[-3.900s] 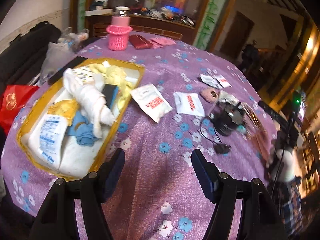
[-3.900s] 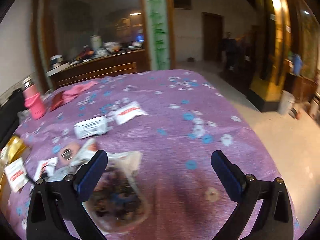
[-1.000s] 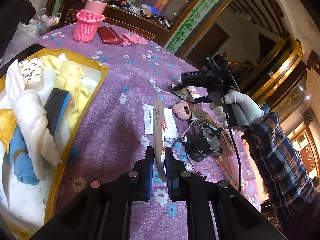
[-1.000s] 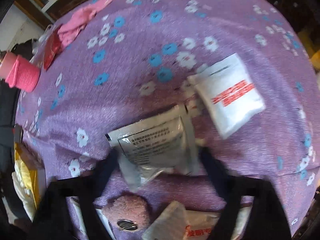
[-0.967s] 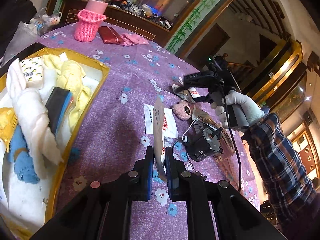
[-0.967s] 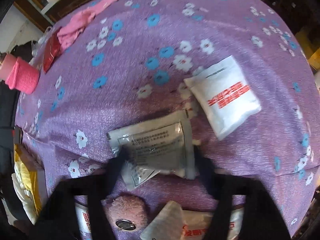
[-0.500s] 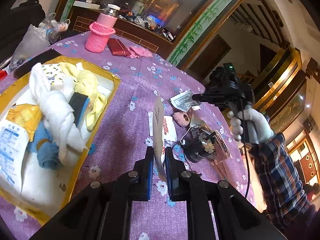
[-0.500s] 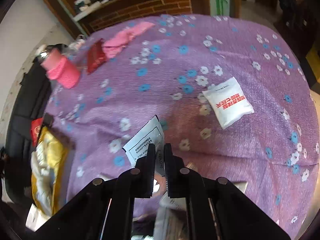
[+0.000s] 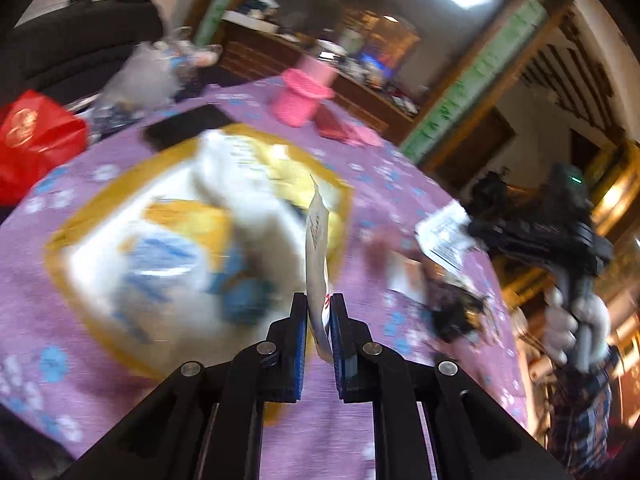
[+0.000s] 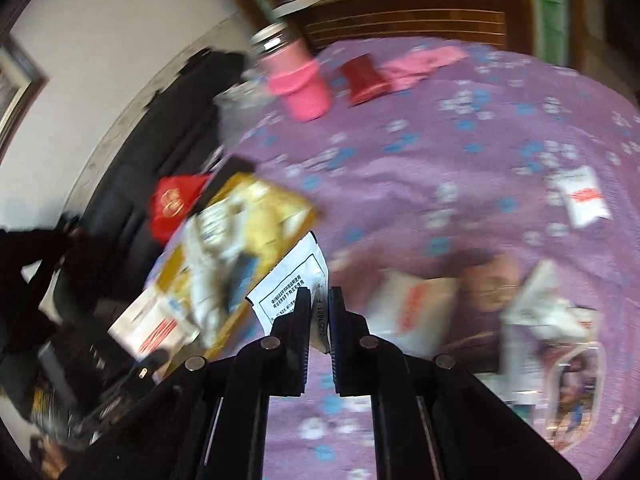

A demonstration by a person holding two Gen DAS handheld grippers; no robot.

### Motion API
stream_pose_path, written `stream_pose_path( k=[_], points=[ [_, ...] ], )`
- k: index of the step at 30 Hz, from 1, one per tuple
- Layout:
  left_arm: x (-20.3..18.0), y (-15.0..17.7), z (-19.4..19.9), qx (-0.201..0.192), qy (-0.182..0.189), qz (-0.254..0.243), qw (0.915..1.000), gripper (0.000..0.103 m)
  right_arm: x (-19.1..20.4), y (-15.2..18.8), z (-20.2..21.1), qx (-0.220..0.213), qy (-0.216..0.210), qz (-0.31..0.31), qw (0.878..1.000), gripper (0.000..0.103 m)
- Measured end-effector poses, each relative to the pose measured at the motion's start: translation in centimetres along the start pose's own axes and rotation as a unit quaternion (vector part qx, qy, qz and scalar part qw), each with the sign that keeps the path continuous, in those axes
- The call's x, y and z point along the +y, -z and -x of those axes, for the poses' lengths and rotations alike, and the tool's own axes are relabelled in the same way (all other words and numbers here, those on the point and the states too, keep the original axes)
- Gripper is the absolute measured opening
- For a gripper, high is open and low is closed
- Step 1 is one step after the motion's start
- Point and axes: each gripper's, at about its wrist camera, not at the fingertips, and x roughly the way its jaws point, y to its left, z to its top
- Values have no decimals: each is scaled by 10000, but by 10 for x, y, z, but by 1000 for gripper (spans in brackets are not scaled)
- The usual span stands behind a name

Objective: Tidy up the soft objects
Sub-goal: 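Carry the tag and printed packet into the box and open both grippers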

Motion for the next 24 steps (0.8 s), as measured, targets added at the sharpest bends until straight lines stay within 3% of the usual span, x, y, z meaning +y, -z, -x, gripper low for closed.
stream_pose_path(
  k=[6,9,11,14,21,23,24],
  points=[
    [41,-1,2,-11,-674,379,9970,11,62,10,-45,440,-402,392,9974,8],
    [52,1,-4,88,-865,425,9953,23,88,18,-69,702,-527,579,9945,8],
    [56,0,-1,41,-913,417,9949,36,104,25,-81,856,-556,732,9921,8],
    [66,-3,11,-196,-885,480,9947,47,126,36,-101,1139,-581,999,9867,8],
    [73,-10,30,-590,-899,580,9925,58,152,62,-128,1441,-186,1499,9780,10],
    [70,-10,33,-643,-899,525,9925,63,156,65,-121,1264,-76,1600,9790,15],
    [67,-10,35,-665,-892,461,9927,64,156,65,-113,1120,-63,1671,9795,26]
  ],
)
